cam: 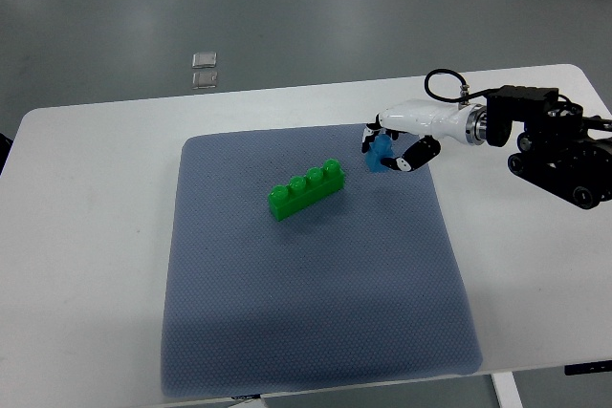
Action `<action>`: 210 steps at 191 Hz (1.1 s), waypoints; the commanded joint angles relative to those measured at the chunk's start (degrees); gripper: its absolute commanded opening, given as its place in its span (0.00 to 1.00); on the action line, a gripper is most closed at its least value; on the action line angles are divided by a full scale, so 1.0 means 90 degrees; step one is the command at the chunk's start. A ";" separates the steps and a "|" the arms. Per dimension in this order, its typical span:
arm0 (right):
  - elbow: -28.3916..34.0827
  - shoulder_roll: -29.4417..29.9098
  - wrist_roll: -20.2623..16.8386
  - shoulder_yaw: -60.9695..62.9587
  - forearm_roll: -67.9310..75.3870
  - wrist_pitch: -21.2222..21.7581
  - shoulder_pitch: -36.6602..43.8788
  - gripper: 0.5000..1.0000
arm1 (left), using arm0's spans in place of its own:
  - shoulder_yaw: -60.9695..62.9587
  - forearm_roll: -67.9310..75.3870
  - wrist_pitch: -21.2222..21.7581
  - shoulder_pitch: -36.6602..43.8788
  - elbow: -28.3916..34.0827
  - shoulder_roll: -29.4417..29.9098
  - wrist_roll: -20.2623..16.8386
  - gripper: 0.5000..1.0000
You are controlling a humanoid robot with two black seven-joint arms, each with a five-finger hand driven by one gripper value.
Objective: Stack blue block on green block with right hand
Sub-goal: 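Carry the blue block over the green block with the right hand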
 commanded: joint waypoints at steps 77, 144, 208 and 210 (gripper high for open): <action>0.0566 0.0439 -0.0004 0.0058 -0.0067 -0.0409 0.0262 0.00 | -0.0002 0.0000 0.0000 0.0000 0.0000 0.0000 0.0000 1.00; 0.0566 0.0624 -0.0033 -0.0040 -0.0419 -0.0556 0.0282 0.00 | -0.0002 0.0000 0.0000 0.0000 0.0000 0.0000 0.0000 1.00; 0.0517 0.0702 -0.0043 -0.0265 -0.0604 -0.0809 0.0262 0.00 | -0.0002 0.0000 0.0000 0.0000 0.0000 0.0000 0.0000 1.00; 0.0517 0.0712 -0.0043 -0.0265 -0.0604 -0.0809 0.0262 0.00 | -0.0002 0.0000 0.0000 0.0000 0.0000 0.0000 0.0000 1.00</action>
